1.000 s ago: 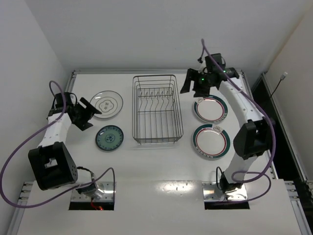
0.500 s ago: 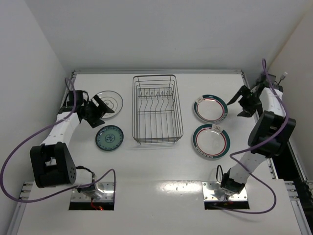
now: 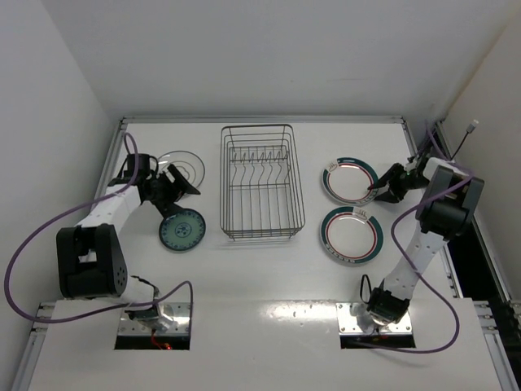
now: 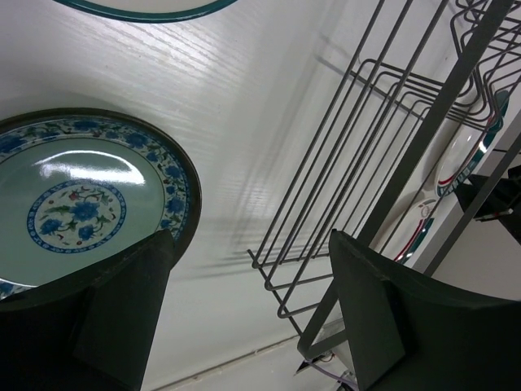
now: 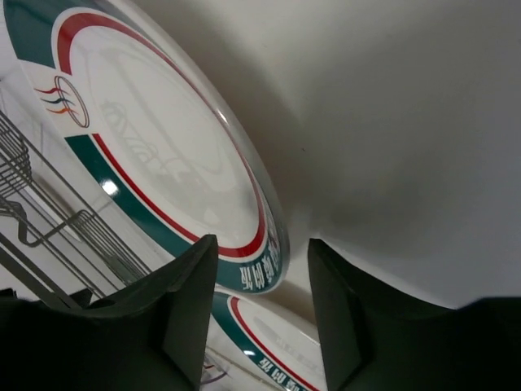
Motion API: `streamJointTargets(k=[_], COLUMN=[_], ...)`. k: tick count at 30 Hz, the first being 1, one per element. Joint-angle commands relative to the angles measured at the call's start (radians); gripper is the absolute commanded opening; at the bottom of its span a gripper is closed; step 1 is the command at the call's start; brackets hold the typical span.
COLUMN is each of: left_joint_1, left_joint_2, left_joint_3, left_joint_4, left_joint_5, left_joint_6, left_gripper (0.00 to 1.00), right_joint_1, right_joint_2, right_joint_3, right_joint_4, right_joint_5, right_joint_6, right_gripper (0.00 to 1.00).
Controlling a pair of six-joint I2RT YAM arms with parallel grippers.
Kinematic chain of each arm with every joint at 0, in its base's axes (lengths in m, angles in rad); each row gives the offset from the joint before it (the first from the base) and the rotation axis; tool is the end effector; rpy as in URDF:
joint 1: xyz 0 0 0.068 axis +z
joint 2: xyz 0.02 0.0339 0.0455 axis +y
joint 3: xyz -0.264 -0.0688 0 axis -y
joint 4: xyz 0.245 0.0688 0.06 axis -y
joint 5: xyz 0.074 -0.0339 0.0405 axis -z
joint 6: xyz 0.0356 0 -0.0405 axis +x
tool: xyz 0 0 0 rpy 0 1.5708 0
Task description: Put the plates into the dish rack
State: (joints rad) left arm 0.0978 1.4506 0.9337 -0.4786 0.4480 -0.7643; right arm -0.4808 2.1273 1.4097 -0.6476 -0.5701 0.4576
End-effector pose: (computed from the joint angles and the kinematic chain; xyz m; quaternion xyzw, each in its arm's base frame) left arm 0.2888 0.0128 0.2177 -0.3334 0.8758 -0.2918 0.1917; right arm 0.3677 -0.1701 0.1200 0.4059 0.8645 0.2786 0.1017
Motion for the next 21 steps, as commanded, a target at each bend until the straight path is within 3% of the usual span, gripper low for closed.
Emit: streamJointTargets(k=[1,6,12,17,21], left_joint_1=[-0.009,-0.009,-0.009,-0.009,-0.009], left_joint_2=[0.010,0.010,0.010,-0.012,-0.021], left_joint_3=[0.027,0.027,0.027,0.027,0.040], left_joint_4=[0.023,0.005,-0.015,-0.035,-0.070], left_joint_5=[0.021,0.021,0.021,0.003,-0.006], left_joint_6=[-0.007,0.002,0.011,0.020,0.039], left_gripper=[0.74,0.74,0.74,0.74,0.74], right_joint_1=[0.013,0.045,0.065,0.126,0.192], right_joint_2=[0.016,0.026,0.027,-0.098,-0.278], right_joint_3=[-0.011,0.021,0.040,0.069,0.093], right_joint_4=[0.117,0.118,0.100,0.124,0.178], right_joint_5=[-0.068,-0.042,-0.014,0.027,0.148], right_joint_6=[0.012,0.012,0.021,0.067,0.157], right_gripper=[0.40,0.28,0.01,0.00,0.00])
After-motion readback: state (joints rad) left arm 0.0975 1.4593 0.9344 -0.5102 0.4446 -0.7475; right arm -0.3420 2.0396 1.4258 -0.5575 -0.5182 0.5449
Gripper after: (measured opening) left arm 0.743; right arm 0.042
